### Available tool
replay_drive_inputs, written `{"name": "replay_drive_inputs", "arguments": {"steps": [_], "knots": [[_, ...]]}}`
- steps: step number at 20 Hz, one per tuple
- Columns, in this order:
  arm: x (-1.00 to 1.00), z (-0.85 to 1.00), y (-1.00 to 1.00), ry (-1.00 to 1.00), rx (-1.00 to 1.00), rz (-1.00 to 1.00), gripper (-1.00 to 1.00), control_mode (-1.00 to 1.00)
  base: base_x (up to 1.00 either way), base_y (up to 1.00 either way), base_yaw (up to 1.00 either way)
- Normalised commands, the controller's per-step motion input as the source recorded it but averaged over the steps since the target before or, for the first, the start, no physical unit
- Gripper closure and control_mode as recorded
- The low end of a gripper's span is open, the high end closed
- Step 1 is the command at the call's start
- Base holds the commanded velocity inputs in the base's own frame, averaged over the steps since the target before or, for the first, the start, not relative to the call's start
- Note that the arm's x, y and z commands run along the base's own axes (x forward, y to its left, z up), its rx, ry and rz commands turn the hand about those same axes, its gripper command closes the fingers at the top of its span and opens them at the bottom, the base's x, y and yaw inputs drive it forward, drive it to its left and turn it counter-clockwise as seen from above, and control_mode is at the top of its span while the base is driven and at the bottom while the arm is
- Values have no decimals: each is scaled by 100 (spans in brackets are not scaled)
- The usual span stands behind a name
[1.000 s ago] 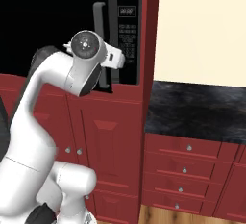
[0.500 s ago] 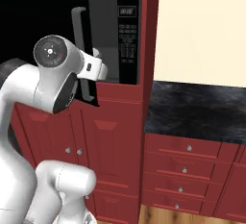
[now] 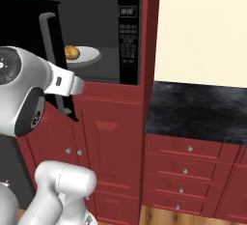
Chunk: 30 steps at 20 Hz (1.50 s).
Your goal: Retrieve the reheated potato from the microwave, then place the potato, cheese, and condiment on the cutting board.
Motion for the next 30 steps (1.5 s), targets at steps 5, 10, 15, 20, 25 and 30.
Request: {"name": "replay_drive_inputs", "arguments": {"steps": [5,10,15,20,25,30], "knots": [[-50,-1,50,10,0,1,-100,-100,0,0,0],[-58,-7,-23,9,24,0,-100,-100,0,0,0],[-52,0,-43,1,44,0,-100,-100,0,0,0],[3,2,-49,5,36,4,-100,-100,0,0,0],[58,-5,-14,6,33,6,-100,-100,0,0,0],[86,-8,0,21,34,8,-100,-100,0,0,0]]}}
